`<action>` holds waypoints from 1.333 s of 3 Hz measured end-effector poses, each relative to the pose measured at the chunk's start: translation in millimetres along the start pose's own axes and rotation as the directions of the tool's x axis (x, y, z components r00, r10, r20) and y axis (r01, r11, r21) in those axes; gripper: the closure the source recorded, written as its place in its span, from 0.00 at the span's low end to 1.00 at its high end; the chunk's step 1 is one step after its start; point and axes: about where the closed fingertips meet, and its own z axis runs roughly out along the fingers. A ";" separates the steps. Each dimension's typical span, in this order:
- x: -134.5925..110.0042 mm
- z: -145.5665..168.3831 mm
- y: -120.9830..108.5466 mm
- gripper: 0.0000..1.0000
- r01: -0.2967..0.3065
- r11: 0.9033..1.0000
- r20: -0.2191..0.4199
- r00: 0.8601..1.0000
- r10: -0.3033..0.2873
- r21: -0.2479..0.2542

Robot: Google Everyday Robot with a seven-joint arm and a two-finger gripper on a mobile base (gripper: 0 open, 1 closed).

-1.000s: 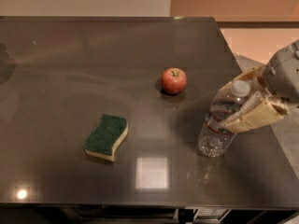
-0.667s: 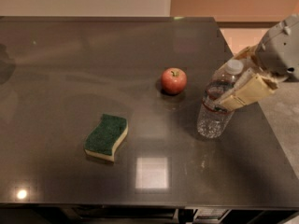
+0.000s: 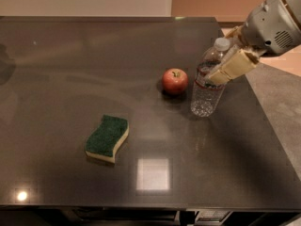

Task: Move water bottle near apple

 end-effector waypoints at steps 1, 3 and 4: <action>-2.5 9.6 -20.3 1.00 -0.019 1.000 0.007 1.000 0.019 -0.004; 0.2 29.7 -44.0 0.83 -0.060 0.998 0.008 0.998 0.061 -0.023; 5.1 35.2 -50.9 0.59 -0.084 0.996 0.018 0.996 0.084 -0.030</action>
Offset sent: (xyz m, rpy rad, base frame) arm 0.0578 0.0090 -0.0173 0.0254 0.0554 -0.0322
